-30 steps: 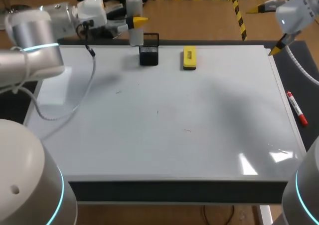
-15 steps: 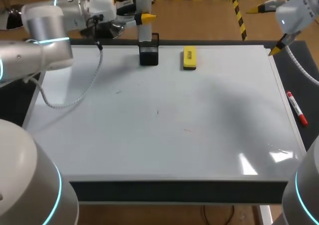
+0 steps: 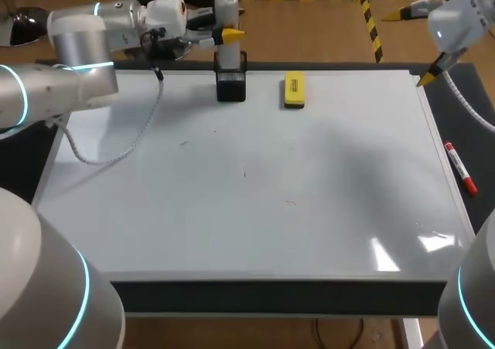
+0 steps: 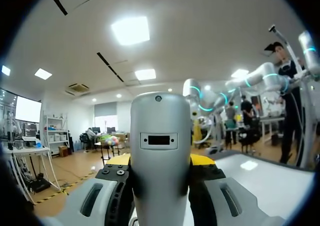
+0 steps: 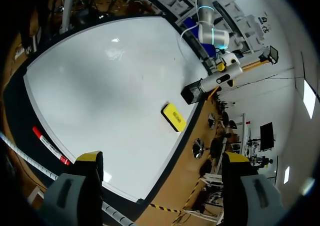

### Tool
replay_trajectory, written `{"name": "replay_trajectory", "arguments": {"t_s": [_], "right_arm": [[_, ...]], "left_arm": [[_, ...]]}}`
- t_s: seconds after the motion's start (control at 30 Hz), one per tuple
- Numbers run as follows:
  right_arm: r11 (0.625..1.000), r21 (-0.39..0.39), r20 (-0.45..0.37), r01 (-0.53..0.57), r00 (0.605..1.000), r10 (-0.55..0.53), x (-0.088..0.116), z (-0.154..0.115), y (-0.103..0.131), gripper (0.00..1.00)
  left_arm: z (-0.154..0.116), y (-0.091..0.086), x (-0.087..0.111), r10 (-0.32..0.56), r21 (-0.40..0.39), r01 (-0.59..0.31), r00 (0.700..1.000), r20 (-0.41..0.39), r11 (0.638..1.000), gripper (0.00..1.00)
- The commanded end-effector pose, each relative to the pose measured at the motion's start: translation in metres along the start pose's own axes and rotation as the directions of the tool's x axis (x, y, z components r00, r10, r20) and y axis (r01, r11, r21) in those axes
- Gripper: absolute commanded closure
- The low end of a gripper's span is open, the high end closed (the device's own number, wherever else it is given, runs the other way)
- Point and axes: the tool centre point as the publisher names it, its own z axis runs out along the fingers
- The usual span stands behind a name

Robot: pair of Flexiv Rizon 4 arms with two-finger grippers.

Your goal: Pick up the inspection probe, press it on each red-marked spot on the whiteboard one by one, put down the probe, pick up the eraser, and wipe off all the red marks.

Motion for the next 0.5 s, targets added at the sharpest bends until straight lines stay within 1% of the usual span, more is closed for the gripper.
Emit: {"name": "replay_trajectory", "arguments": {"t_s": [0.03,0.5], "right_arm": [[1.0,0.0,-0.004,0.003,1.0,-0.003,0.0,0.0,-0.001,0.0],[1.0,0.0,-0.004,0.003,1.0,-0.003,0.0,0.0,-0.001,0.0]], "left_arm": [[0.003,0.012,-0.007,-0.009,0.012,0.01,0.994,-0.11,1.0,1.0],[-0.001,0.035,-0.006,-0.033,0.004,0.033,0.993,-0.115,0.999,1.0]]}}
